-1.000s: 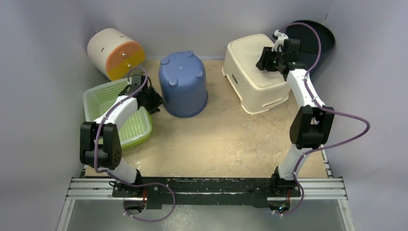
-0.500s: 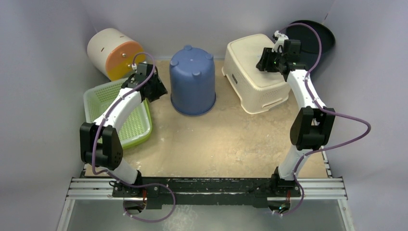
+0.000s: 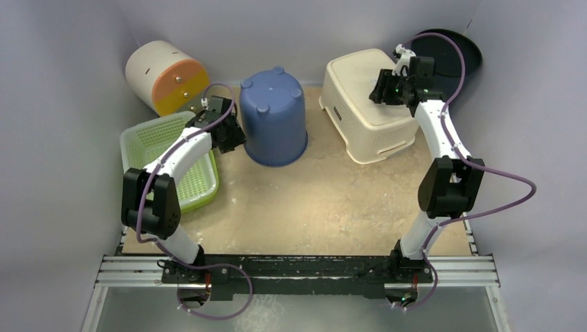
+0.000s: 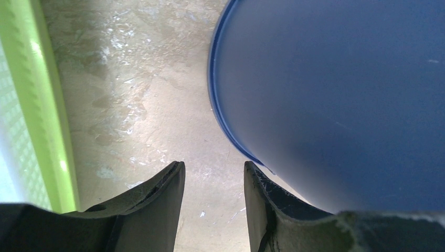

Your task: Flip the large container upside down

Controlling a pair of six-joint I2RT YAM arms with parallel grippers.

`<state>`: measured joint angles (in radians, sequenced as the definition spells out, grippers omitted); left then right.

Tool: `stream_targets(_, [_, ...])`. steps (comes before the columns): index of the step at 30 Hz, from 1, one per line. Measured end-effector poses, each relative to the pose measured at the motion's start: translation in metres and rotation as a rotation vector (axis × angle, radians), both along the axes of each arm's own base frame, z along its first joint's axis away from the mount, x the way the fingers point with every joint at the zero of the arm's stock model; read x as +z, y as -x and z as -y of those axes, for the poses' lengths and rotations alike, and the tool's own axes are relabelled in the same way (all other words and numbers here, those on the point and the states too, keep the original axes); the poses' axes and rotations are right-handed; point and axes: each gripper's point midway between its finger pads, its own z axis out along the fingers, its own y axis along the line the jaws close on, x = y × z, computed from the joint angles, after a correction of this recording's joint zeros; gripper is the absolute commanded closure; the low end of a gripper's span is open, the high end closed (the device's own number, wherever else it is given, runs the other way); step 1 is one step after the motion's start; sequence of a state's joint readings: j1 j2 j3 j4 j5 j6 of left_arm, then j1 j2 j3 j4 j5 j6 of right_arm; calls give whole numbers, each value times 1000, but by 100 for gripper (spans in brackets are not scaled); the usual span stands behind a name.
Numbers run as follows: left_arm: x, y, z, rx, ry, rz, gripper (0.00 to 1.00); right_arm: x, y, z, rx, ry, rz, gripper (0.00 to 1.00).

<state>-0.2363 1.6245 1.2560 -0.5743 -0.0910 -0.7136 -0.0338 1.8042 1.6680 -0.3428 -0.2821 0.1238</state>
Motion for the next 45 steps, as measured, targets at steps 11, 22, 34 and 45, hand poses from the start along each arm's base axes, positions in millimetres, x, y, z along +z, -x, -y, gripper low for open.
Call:
stream_targets(11, [11, -47, -17, 74, -105, 77, 60, 48, 3, -1, 6, -2, 84, 45])
stream_targets(22, [19, -112, -53, 209, -160, 206, 62, 78, 10, -6, 21, -18, 139, 36])
stream_targets(34, [-16, -149, -1, 112, -26, 235, 63, 88, 12, -14, 56, -50, 155, 0])
stream_targets(45, [-13, -125, 114, -184, 154, 237, 64, 109, 25, -14, 55, -49, 191, 0])
